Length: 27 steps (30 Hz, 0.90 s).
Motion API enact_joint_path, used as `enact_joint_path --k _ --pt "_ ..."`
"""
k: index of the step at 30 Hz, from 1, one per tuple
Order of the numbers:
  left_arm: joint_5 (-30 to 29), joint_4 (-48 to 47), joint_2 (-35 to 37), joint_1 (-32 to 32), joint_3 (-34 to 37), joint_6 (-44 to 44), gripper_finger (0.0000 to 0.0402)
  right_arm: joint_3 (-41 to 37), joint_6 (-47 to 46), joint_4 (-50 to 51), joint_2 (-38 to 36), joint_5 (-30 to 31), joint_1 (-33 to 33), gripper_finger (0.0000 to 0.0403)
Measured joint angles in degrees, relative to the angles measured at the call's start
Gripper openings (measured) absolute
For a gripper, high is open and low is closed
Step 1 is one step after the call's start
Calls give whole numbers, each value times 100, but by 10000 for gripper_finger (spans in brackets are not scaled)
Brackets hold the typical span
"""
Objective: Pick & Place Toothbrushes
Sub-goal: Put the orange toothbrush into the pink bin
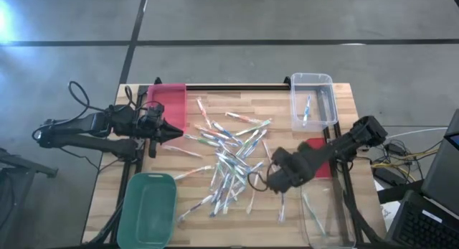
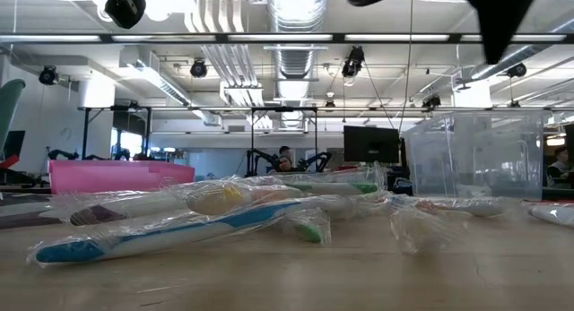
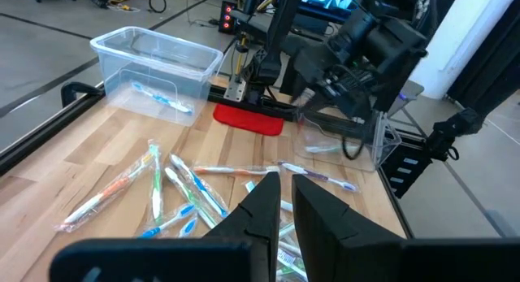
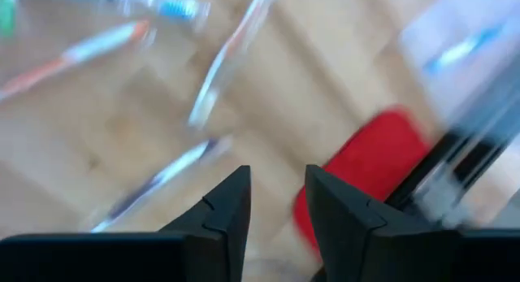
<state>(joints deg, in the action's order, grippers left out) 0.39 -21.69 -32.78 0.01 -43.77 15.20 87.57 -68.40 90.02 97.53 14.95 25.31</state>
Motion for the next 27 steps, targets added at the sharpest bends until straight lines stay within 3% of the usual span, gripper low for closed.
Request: enact_joint_path --k 7,14,18,21,27 --pt "1 0 -1 -2 0 0 39 -49 1326 -135 -550 1376 -678 78" --pt "0 0 -2 -2 -1 0 39 -567 2780 -1242 -1589 1523 -1516 19" --pt "0 0 -2 -2 0 0 39 -1092 3935 -2293 -2185 1485 -2041 9" --pt "0 0 1 -2 0 0 39 -1600 4978 -3253 -2660 979 -2426 8" --pt "0 0 1 -2 0 0 39 -2626 6588 -4598 -3579 -785 -3152 8"
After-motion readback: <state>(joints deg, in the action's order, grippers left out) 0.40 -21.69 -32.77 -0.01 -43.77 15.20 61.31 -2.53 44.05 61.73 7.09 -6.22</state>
